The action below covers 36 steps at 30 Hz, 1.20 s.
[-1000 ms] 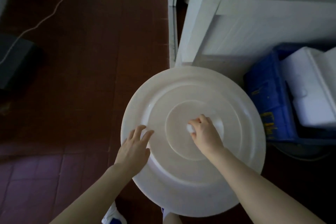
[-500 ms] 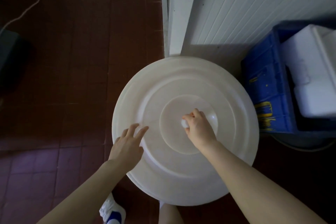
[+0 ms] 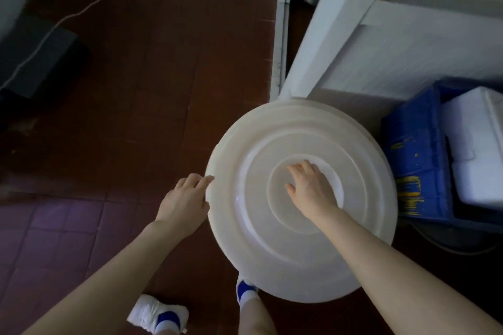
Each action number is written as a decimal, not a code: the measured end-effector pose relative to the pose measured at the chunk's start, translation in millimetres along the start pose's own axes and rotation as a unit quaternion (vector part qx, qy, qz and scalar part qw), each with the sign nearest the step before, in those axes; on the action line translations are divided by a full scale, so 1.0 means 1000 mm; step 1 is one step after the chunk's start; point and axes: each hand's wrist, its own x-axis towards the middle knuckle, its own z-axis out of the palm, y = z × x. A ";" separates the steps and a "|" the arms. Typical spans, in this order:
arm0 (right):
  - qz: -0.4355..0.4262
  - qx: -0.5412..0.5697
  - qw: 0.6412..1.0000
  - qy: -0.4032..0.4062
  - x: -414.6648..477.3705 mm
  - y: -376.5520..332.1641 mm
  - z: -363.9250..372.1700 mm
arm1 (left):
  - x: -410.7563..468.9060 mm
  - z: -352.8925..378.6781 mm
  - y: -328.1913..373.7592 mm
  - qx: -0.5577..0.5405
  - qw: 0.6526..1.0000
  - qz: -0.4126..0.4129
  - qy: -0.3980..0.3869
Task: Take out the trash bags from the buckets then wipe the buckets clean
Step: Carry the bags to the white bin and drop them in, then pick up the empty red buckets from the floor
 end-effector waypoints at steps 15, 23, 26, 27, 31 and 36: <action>-0.398 -0.085 0.911 0.062 -0.071 -0.504 -0.126 | -0.325 -0.210 -0.332 0.000 0.948 -0.248 0.199; -0.606 -0.112 0.787 0.017 -0.188 -0.832 -0.128 | -0.600 -0.240 -0.491 -0.065 0.791 -0.507 0.336; -0.679 -0.150 0.719 0.002 -0.234 -0.934 -0.106 | -0.682 -0.221 -0.525 -0.071 0.735 -0.581 0.342; -0.699 -0.164 0.696 -0.001 -0.250 -0.966 -0.097 | -0.706 -0.215 -0.535 -0.079 0.717 -0.604 0.338; -0.758 -0.201 0.621 -0.008 -0.312 -1.085 -0.061 | -0.785 -0.193 -0.582 -0.113 0.639 -0.682 0.336; -0.808 -0.207 0.551 -0.035 -0.371 -1.220 -0.026 | -0.854 -0.185 -0.663 -0.129 0.570 -0.745 0.322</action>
